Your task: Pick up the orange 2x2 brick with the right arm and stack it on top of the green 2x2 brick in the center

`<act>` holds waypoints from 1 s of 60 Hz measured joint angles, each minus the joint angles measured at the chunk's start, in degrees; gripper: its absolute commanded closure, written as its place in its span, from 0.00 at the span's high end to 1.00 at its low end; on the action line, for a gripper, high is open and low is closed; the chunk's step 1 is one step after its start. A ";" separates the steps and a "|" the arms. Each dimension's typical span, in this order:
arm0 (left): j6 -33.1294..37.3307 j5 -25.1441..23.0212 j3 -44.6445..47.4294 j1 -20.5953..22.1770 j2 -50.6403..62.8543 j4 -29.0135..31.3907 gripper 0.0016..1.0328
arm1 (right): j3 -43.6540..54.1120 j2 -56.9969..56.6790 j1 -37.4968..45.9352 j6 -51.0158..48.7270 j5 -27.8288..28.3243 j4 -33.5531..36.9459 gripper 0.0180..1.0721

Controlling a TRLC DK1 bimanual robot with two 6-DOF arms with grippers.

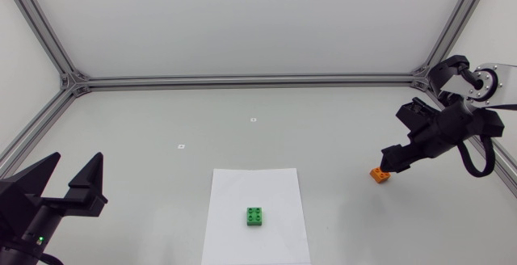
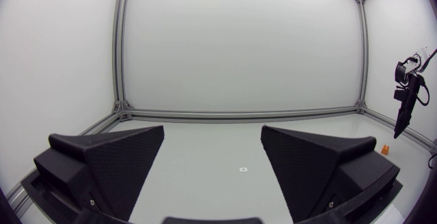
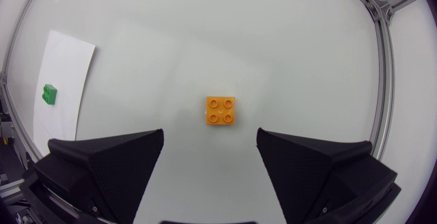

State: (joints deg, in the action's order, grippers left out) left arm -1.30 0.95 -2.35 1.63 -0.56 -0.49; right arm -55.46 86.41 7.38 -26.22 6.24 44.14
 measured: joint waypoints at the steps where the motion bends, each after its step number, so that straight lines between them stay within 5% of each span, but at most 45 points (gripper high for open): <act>1: 0.00 0.00 0.00 0.00 0.00 0.02 0.96 | -0.09 0.35 0.00 0.02 -0.02 -0.07 0.91; 60: 0.00 0.00 0.00 0.00 0.00 0.02 0.96 | -3.26 13.77 0.17 0.07 -2.80 -4.13 0.80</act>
State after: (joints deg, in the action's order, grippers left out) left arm -1.30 0.95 -2.35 1.63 -0.56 -0.47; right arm -58.72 100.18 7.55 -26.15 3.44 40.01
